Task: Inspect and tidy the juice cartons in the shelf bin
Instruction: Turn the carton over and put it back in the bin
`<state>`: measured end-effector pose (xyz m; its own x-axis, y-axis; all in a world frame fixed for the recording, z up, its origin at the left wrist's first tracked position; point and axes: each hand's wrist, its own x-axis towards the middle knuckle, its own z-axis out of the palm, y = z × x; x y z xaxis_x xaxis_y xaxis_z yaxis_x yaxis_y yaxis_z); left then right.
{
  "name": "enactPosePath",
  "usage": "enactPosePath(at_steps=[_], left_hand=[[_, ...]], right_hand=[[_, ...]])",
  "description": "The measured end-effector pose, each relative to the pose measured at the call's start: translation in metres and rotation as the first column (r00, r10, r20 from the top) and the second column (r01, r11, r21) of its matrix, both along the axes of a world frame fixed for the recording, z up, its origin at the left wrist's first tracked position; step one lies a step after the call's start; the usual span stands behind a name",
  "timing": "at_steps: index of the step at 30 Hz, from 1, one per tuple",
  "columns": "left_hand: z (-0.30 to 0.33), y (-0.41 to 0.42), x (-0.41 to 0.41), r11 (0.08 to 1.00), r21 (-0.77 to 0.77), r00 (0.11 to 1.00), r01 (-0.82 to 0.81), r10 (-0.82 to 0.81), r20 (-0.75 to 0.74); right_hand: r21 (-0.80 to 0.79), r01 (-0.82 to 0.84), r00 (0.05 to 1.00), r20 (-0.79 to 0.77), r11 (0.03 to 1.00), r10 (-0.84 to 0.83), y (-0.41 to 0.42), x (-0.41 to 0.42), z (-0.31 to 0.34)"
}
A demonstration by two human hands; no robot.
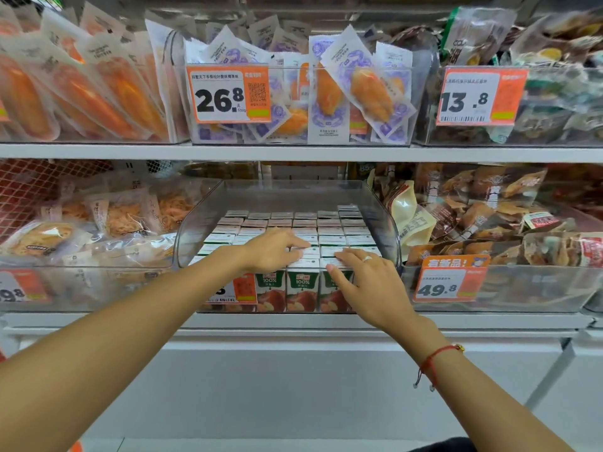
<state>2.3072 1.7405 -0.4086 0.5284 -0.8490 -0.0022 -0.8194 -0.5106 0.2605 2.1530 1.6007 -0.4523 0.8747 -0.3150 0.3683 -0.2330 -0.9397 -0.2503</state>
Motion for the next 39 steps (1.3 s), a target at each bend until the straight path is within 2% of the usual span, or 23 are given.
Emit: enactPosePath(at_steps=[8,10,14,20,24,27,35,39], left_hand=[[0.001,-0.005,0.017,0.985,-0.162,0.986,-0.059,0.083,0.148],[0.006,-0.009,0.028,0.995,-0.08,0.985,-0.052,0.064,0.161],[0.022,-0.015,0.047,0.995,0.1,1.0,-0.004,0.005,-0.012],[0.038,-0.038,0.054,0.956,0.291,0.986,0.029,-0.075,0.146],[0.038,-0.046,0.055,0.943,0.33,0.97,0.046,-0.121,0.211],[0.034,-0.04,0.058,0.954,0.291,0.98,0.066,-0.117,0.163],[0.027,-0.021,0.052,0.996,0.088,0.994,0.021,-0.012,-0.105],[0.024,-0.021,0.049,0.994,-0.063,0.992,-0.085,0.078,-0.101]], right_hand=[[0.008,-0.004,1.0,-0.004,1.0,0.004,-0.001,0.002,-0.001],[0.009,-0.009,1.0,-0.002,1.0,0.009,-0.002,0.003,-0.001],[0.02,-0.012,1.0,0.015,1.0,0.012,-0.003,0.004,-0.003],[0.03,0.013,1.0,0.011,0.999,-0.014,-0.001,0.006,-0.004],[0.029,0.021,1.0,0.019,0.999,-0.022,-0.002,0.008,-0.004],[0.033,0.025,1.0,0.016,0.999,-0.026,-0.001,0.009,-0.004],[0.074,0.022,1.0,0.019,0.997,-0.023,-0.002,0.007,-0.002],[0.069,0.017,1.0,0.023,0.997,-0.018,-0.002,0.006,-0.001]])
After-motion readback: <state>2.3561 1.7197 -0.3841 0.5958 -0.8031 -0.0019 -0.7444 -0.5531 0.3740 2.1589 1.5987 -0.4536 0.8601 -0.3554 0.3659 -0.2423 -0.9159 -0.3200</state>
